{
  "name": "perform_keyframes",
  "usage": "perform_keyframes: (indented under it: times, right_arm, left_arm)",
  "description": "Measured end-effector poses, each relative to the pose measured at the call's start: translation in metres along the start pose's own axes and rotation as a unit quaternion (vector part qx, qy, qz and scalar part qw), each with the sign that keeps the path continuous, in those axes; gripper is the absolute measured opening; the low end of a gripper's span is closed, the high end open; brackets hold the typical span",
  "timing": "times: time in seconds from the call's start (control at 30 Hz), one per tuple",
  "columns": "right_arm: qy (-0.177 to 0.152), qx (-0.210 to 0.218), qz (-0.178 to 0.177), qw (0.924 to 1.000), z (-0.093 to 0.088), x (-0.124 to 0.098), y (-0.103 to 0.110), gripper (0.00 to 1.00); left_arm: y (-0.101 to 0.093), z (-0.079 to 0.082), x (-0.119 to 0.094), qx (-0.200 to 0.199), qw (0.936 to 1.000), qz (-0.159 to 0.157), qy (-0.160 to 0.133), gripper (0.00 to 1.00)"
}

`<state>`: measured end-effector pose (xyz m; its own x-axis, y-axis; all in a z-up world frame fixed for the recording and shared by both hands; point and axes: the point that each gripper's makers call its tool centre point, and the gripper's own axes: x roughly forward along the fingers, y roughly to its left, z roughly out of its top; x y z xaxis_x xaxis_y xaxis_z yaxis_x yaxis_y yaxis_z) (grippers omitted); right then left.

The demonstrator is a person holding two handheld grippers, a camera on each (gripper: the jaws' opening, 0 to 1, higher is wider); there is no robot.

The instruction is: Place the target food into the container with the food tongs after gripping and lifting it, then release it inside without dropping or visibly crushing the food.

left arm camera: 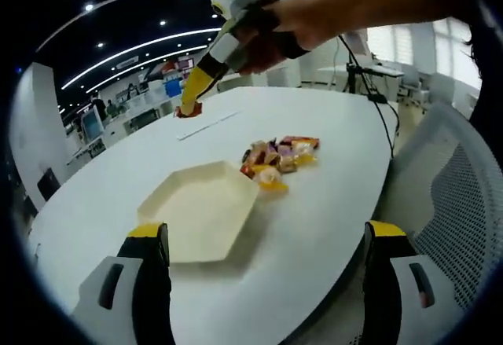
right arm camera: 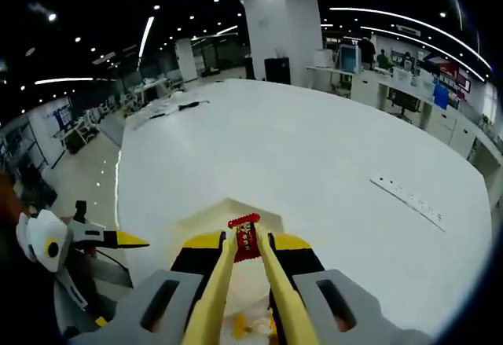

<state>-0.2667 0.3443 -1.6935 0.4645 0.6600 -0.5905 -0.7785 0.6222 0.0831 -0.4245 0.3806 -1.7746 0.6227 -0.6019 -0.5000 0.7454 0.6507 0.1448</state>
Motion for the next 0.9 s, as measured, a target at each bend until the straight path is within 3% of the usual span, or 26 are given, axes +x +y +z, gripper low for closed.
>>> perform_keyframes:
  times: [0.33, 0.47, 0.7, 0.77, 0.9]
  right_arm:
    - [0.011, -0.027, 0.030, 0.9991, 0.001, 0.008, 0.021, 0.21]
    - [0.007, -0.029, 0.033, 0.9990, 0.005, 0.006, 0.020, 0.21]
    - [0.000, -0.022, 0.037, 0.9991, 0.011, -0.010, 0.012, 0.22]
    - [0.000, -0.029, 0.032, 0.9991, 0.012, -0.018, 0.006, 0.22]
    - [-0.006, -0.037, 0.020, 0.9991, 0.014, -0.036, -0.012, 0.23]
  left_arm:
    - [0.003, 0.001, -0.001, -0.004, 1.0000, 0.006, -0.003, 0.99]
    - [0.004, 0.001, -0.001, -0.005, 1.0000, 0.008, -0.003, 0.99]
    - [0.004, -0.004, 0.000, -0.005, 1.0000, 0.003, 0.004, 0.99]
    - [0.010, -0.004, -0.002, -0.020, 0.9997, 0.013, 0.000, 0.99]
    - [0.011, -0.005, -0.003, -0.009, 0.9998, 0.019, 0.004, 0.99]
